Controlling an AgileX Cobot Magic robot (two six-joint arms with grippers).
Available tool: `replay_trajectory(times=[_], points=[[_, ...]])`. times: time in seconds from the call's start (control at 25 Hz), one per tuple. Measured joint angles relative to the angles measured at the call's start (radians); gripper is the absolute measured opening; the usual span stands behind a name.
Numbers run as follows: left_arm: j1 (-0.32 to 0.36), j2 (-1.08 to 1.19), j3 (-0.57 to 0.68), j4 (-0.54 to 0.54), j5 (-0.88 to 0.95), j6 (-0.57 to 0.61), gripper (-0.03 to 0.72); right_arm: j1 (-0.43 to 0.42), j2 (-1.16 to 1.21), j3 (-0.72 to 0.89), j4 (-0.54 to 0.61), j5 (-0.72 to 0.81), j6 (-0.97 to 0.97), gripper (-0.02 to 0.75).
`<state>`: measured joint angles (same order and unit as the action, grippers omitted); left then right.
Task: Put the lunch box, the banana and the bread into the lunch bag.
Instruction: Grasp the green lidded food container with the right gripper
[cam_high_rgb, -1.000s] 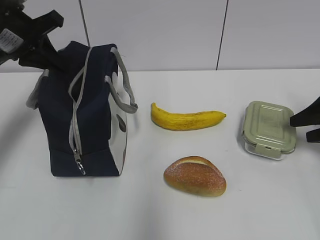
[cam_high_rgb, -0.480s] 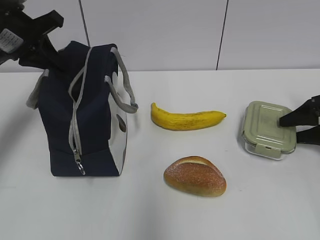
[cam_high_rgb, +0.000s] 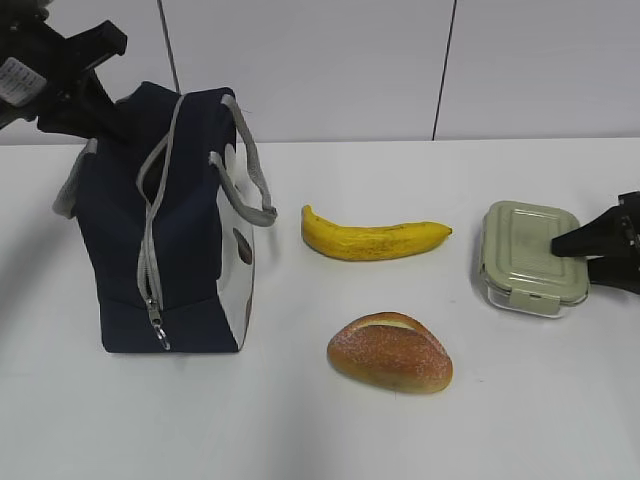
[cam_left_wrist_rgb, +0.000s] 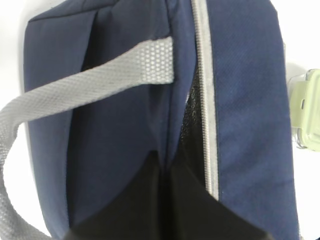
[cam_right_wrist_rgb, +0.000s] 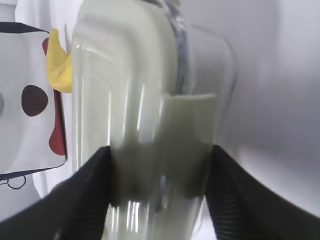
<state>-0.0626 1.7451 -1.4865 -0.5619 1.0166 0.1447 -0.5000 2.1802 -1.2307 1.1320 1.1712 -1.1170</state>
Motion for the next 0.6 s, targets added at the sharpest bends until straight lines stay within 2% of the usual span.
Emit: replay_trajectory(times=[0.6], points=[[0.0,0.0,0.0,0.0,0.0,0.0,-0.003,0.007,-0.012,0.0,0.033,-0.015,-0.007,0.384]])
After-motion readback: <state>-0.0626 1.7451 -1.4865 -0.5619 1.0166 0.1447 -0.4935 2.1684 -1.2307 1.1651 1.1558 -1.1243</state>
